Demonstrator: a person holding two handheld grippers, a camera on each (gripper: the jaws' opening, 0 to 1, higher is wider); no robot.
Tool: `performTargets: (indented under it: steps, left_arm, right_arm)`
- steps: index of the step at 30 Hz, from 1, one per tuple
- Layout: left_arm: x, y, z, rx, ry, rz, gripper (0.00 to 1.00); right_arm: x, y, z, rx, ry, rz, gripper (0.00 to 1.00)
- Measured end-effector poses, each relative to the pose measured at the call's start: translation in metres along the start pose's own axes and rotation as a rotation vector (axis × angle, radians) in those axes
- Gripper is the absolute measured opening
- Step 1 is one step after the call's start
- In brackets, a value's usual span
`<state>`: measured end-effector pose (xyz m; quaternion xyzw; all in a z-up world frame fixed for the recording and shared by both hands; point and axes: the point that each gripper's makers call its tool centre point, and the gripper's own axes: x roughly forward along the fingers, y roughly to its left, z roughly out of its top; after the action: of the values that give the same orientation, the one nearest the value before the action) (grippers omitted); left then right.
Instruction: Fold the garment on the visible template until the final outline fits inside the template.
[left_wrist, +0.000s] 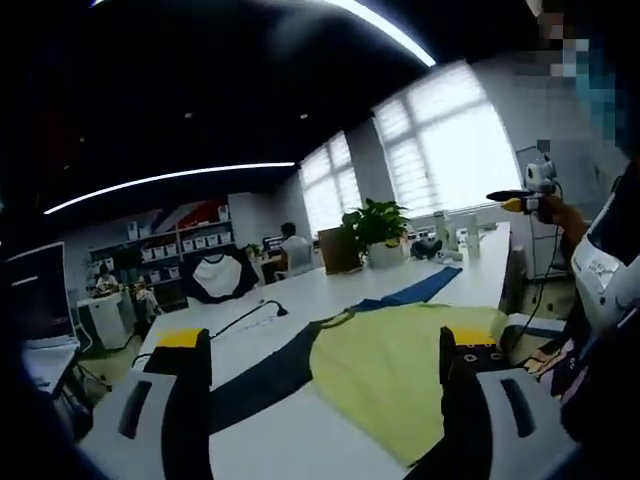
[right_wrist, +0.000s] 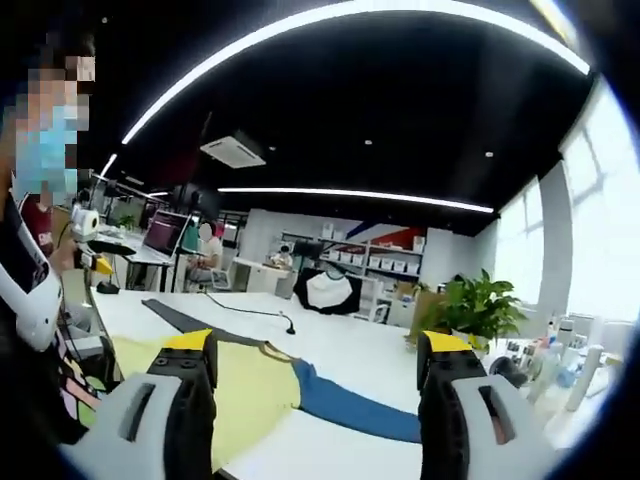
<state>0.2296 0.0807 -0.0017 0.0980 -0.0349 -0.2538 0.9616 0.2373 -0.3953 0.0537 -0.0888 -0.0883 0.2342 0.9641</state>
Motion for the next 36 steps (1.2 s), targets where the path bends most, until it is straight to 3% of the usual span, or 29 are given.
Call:
performTargets:
  steps: [3, 6, 10, 15, 21, 28, 33, 36]
  left_arm:
    - [-0.001, 0.005, 0.006, -0.004, -0.021, 0.022, 1.0]
    - [-0.003, 0.008, 0.007, -0.001, -0.02, 0.037, 1.0]
    - [-0.008, 0.012, 0.01, 0.011, -0.033, 0.048, 1.0]
    - [-0.015, 0.02, 0.016, 0.0, -0.055, 0.071, 1.0]
    - [-0.021, 0.028, 0.017, 0.017, -0.051, 0.106, 1.0]
    - [-0.023, 0.031, 0.015, 0.024, -0.039, 0.117, 1.0]
    - [-0.022, 0.034, 0.013, 0.014, -0.038, 0.124, 1.0]
    - [-0.022, 0.034, 0.011, 0.009, -0.034, 0.124, 1.0]
  right_arm:
    - [-0.002, -0.011, 0.014, 0.002, -0.032, -0.046, 0.99]
    - [0.001, -0.021, 0.02, -0.02, 0.002, -0.063, 0.99]
    - [0.01, -0.042, 0.03, -0.05, -0.002, -0.09, 0.99]
    - [0.026, -0.066, 0.031, 0.038, -0.004, -0.086, 0.99]
    - [0.046, -0.089, 0.02, 0.065, 0.009, -0.127, 0.99]
    - [0.065, -0.115, 0.0, 0.02, 0.055, -0.19, 0.99]
    - [0.075, -0.135, -0.024, 0.07, 0.087, -0.211, 0.99]
    - [0.082, -0.147, -0.049, 0.086, 0.125, -0.238, 0.99]
